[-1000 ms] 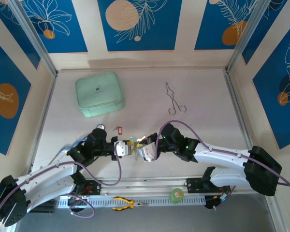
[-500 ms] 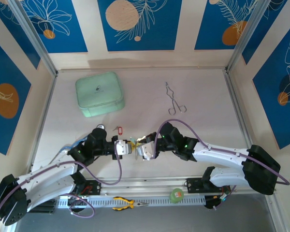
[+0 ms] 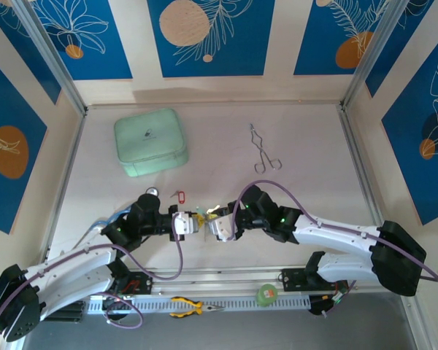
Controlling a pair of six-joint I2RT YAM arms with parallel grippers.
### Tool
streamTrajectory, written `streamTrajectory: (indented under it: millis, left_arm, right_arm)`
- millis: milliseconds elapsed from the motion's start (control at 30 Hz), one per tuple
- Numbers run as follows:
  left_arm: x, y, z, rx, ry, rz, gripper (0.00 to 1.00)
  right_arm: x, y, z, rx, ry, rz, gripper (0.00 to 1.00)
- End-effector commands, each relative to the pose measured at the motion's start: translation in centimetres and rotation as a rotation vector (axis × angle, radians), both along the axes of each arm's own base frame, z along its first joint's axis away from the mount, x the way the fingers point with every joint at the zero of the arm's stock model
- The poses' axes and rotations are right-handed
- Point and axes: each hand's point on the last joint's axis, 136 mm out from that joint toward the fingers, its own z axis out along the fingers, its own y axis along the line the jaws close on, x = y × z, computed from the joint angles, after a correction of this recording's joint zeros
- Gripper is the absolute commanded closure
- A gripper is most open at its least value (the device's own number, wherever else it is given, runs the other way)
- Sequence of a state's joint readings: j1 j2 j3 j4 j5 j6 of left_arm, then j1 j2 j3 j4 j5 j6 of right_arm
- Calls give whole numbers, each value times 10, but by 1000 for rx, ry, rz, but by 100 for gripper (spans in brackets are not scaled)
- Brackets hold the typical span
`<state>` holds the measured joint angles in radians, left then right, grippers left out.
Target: Put the keys on the keyring
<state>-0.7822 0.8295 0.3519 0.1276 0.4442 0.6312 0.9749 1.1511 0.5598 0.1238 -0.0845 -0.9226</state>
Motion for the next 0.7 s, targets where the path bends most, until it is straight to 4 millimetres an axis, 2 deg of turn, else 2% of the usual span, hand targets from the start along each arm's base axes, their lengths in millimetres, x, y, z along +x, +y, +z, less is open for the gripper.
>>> streamTrajectory:
  millis: [0,300,467,667]
  left_arm:
    - [-6,-5,9,-22,-26,-46,100]
    - [-5,-7,5,-3,-15,-54,100]
    - [-5,-7,5,-1,-13,-52,100]
    - [-5,-7,6,-2,-12,-51,100]
  right_arm:
    - [1,1,12,29,13,-14,79]
    - [2,8,20,63,11,-10,79]
    - [1,10,20,67,25,-4,87]
    - [2,13,16,64,43,-7,87]
